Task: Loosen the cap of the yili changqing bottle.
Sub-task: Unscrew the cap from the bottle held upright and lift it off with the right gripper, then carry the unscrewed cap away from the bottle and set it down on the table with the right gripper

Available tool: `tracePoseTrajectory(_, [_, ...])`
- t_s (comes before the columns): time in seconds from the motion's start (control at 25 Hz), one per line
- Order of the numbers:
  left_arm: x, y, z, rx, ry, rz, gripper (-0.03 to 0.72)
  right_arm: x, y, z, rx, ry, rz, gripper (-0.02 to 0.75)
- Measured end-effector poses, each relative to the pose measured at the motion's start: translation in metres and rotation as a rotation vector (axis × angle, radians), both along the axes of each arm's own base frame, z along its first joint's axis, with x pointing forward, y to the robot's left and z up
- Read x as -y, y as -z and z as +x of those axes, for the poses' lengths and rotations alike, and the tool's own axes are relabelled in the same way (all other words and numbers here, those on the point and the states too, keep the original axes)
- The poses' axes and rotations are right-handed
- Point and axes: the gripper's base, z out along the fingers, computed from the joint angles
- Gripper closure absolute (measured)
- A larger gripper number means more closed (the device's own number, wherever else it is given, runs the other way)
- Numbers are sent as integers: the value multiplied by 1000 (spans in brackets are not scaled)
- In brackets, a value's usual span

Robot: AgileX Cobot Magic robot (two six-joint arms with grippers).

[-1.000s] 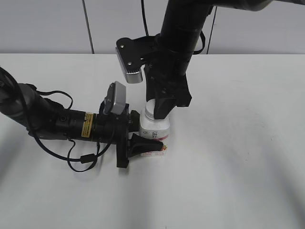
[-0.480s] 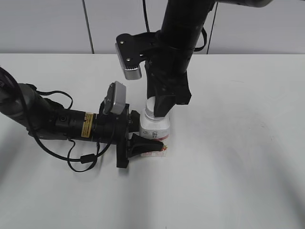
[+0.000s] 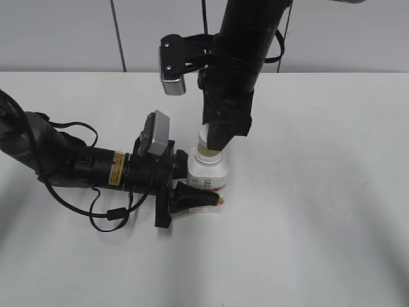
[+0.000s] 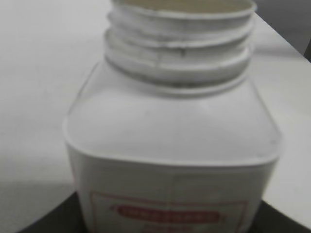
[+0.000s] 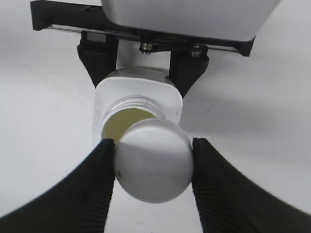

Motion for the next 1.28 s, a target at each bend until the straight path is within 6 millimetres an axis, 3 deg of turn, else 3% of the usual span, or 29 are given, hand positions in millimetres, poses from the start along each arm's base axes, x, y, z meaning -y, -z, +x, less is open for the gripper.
tracePoseTrajectory(0.24, [0, 0, 0, 0, 1, 0, 326, 1, -2, 0, -17, 105, -9, 351])
tracePoseTrajectory(0.52, [0, 0, 0, 0, 2, 0, 326, 5, -24, -4, -6, 220, 23, 351])
tracePoseTrajectory(0.92, [0, 0, 0, 0, 3, -1, 326, 14, -35, -2, -74, 551, 42, 351])
tracePoseTrajectory(1.04, [0, 0, 0, 0, 3, -1, 326, 27, -36, 8, -111, 709, 50, 351])
tracePoseTrajectory(1.28, [0, 0, 0, 0, 3, -1, 326, 84, -34, 43, -153, 1089, 106, 351])
